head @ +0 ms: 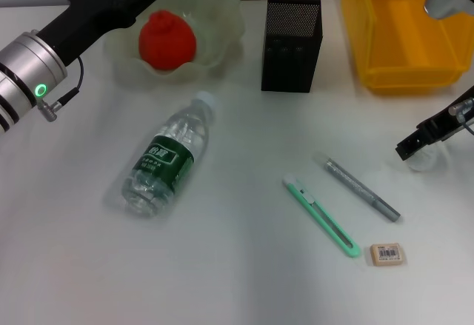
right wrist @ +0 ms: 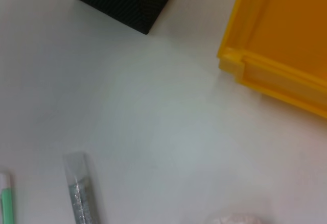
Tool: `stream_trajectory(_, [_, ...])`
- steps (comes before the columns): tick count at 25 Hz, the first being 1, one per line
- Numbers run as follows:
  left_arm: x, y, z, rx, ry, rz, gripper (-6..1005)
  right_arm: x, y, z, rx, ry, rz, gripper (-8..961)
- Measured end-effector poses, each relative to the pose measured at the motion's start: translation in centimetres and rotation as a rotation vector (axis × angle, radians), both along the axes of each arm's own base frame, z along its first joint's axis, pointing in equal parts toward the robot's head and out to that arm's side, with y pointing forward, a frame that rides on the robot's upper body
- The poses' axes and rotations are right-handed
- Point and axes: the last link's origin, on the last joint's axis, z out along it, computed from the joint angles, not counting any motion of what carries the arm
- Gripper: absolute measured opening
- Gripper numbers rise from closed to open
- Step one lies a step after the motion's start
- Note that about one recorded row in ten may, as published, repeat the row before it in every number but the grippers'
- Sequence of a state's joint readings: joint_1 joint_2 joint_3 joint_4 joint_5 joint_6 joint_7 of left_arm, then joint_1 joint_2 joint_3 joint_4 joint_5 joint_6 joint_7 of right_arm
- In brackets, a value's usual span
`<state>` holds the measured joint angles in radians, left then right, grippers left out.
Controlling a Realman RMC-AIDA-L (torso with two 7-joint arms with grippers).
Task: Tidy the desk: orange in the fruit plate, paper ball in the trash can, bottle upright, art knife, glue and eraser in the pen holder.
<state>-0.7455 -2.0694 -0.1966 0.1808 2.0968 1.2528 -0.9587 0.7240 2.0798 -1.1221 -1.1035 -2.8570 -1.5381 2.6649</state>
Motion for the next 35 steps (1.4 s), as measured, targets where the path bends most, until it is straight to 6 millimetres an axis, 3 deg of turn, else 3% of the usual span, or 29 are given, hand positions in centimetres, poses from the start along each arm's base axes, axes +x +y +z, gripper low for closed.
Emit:
stream_trajectory(12, [-0.1,0.0,0.0,0.007,0.012,0.001,684,0.2,-0.2,-0.4,-0.01,-0.005,-0.015,717])
stream_trajectory(17, [-0.2,0.0,0.1,0.007,0.014,0.004,684,0.2,-0.1,-0.4,-0.006,-0.005,-0.016,478])
stream_trajectory(27, [-0.5,-0.2,0.1,0.011,0.016,0.006,684,-2.4,0.9,1.6,0.093,0.049,0.087,460])
stream_trajectory(35, [-0.6,-0.5,-0.2,0.007,0.012,0.008,684,-5.2,1.9,5.2,0.321,0.092,0.275,458])
